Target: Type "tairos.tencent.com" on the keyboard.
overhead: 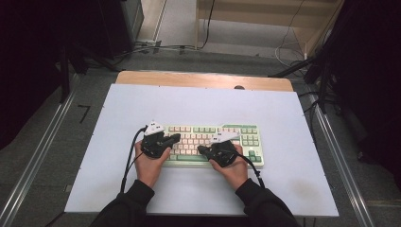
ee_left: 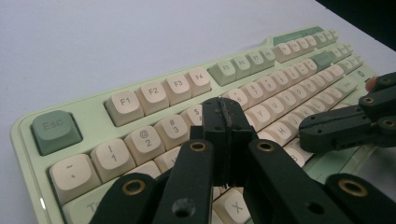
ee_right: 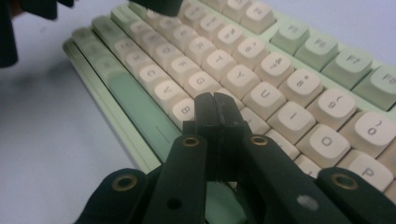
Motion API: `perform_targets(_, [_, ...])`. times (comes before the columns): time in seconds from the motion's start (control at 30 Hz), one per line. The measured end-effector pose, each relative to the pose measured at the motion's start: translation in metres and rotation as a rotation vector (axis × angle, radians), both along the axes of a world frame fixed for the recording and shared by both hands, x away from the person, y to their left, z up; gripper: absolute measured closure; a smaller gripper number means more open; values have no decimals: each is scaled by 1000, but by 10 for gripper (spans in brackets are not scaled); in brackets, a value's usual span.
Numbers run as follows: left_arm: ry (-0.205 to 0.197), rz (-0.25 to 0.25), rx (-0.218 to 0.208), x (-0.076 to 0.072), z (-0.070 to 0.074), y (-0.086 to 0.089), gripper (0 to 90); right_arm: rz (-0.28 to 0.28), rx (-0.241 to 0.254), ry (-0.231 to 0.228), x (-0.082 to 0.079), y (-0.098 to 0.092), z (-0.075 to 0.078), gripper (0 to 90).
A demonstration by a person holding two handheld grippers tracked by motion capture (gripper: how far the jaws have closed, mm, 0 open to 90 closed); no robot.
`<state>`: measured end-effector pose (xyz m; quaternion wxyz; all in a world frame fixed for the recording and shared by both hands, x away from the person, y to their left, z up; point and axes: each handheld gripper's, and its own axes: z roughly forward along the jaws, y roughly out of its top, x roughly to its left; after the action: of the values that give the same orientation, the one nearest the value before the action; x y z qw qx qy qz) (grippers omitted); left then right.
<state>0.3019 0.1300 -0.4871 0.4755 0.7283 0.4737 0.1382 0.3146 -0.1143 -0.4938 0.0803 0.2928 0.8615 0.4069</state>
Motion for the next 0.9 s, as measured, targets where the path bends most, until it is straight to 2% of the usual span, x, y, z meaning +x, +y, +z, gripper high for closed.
perform_targets(0.27, [8,-4,-12,1,-1,-1,900,-3,38,-12,-2,-5,8,882])
perform_targets(0.9, [9,-21,-18,3,-1,-10,900,-33,47,-12,-2,-19,12,882])
